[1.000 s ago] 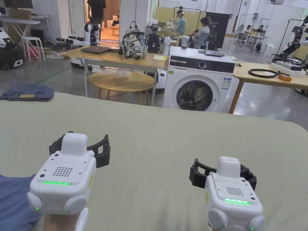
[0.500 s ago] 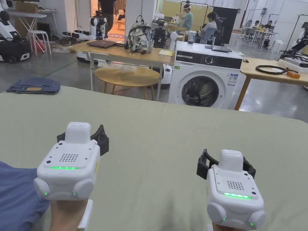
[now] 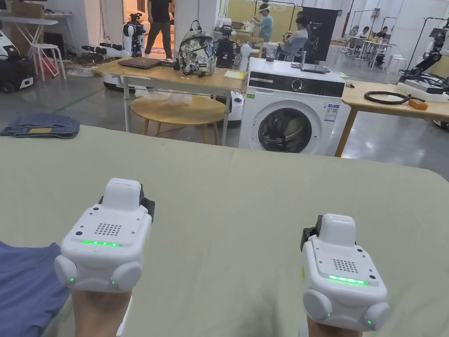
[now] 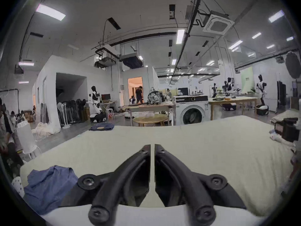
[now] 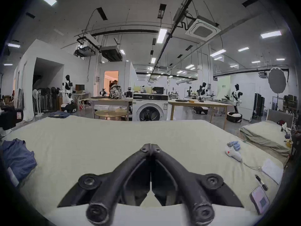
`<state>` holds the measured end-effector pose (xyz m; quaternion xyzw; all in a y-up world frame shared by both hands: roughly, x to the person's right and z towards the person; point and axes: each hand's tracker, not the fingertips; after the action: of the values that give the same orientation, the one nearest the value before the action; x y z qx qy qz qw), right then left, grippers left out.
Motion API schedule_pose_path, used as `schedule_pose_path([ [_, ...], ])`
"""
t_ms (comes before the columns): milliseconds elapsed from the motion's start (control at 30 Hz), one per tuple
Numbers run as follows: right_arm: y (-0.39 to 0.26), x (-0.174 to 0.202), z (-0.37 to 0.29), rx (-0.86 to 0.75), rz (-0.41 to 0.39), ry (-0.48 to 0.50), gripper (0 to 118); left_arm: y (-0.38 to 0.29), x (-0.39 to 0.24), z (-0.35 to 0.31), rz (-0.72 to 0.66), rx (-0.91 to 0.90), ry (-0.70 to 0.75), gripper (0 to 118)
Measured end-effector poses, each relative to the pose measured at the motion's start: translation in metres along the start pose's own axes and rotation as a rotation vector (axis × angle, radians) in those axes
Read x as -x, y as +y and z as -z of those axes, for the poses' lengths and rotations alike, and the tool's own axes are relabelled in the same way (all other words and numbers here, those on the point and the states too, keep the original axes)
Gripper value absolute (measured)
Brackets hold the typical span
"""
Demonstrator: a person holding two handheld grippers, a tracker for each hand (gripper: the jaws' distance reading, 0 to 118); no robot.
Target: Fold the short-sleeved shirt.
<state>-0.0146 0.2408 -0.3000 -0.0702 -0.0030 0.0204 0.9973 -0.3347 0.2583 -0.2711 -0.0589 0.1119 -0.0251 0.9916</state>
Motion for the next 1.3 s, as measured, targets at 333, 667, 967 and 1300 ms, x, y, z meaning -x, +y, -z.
schedule_pose_path([
  [333,0.008,0.011,-0.002,0.013,-0.02,0.012,0,-0.007,0.024,0.004,-0.048,0.062,0.013,0],
  [667,0.013,0.068,0.003,0.018,-0.043,0.137,0,-0.007,0.112,-0.033,0.027,0.074,0.199,0],
  [967,-0.006,0.133,0.008,0.102,-0.07,0.293,0,-0.027,0.219,-0.059,-0.038,0.305,0.276,0],
  [1300,-0.019,0.172,0.008,0.16,-0.132,0.383,0,-0.082,0.315,-0.036,-0.308,0.724,0.188,16],
])
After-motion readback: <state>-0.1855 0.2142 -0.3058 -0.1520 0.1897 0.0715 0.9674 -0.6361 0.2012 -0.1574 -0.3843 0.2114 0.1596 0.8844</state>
